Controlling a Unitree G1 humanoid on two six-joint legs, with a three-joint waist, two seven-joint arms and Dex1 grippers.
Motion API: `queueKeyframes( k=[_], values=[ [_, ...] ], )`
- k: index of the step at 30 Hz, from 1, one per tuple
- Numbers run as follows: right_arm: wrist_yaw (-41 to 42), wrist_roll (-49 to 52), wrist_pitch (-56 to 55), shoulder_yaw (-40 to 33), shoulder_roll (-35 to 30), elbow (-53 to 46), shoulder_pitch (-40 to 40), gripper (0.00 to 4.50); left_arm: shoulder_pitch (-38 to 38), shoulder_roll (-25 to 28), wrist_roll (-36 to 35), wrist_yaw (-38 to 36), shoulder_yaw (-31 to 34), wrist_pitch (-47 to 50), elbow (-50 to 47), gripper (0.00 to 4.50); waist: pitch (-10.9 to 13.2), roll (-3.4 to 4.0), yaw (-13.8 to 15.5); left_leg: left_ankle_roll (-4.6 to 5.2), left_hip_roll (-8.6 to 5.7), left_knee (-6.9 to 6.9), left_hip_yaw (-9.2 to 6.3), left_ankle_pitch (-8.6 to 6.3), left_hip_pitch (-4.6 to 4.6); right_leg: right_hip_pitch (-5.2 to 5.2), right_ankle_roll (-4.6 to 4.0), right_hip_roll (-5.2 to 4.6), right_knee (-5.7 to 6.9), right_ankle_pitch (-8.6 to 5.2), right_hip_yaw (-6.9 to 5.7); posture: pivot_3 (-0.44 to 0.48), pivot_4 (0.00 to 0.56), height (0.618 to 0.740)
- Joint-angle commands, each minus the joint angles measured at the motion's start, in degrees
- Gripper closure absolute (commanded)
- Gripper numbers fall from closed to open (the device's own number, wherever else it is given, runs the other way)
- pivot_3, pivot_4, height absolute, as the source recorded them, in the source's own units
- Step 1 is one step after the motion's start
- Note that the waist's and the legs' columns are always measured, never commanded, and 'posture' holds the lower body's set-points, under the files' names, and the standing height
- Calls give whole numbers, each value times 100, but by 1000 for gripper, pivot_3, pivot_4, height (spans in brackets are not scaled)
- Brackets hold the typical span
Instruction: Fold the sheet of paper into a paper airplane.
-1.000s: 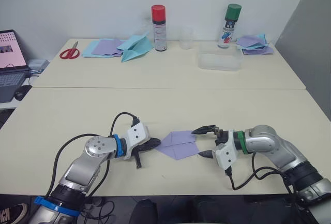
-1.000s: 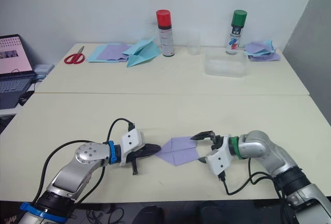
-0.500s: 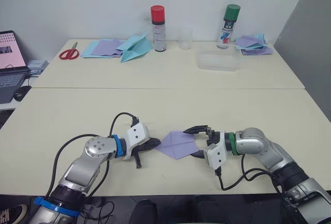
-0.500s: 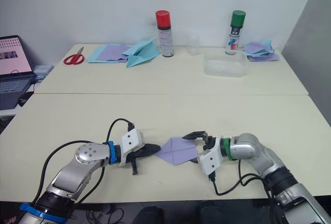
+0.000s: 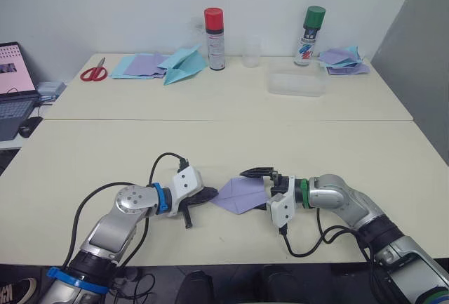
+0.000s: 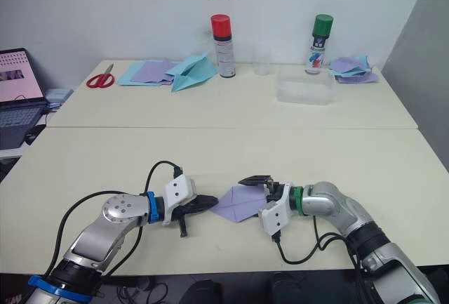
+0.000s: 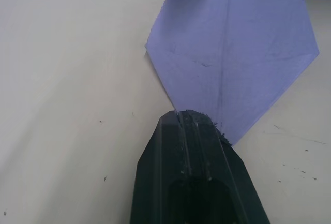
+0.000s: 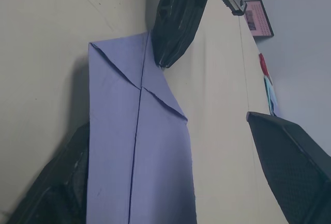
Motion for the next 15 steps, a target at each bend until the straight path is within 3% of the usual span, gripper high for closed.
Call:
queueKeyframes(
  k=[1, 7, 15],
  values=[
    [534, 469, 604, -146, -357, 1, 273, 275, 157, 37, 188, 8, -136, 197, 199, 4500, 0, -1, 8, 0, 0, 0, 2, 0, -1, 0, 1, 0, -1, 0, 1, 0, 150, 740],
    [1310, 2202, 2973, -599, -221, -1082, 696, 275, 132, 9, 192, 1, -152, 171, 244, 4500, 2, 2, 24, 0, 0, -1, 1, -1, -8, 1, 14, -4, -6, 4, -3, 0, 150, 740],
    [1770, 3407, 6020, -1118, -389, -2264, 909, 275, 102, 10, 199, -23, -150, 133, 289, 4500, 13, 18, 27, -1, 0, -2, -3, -1, -21, -12, 16, -4, -6, 5, -9, 0, 150, 740]
  ],
)
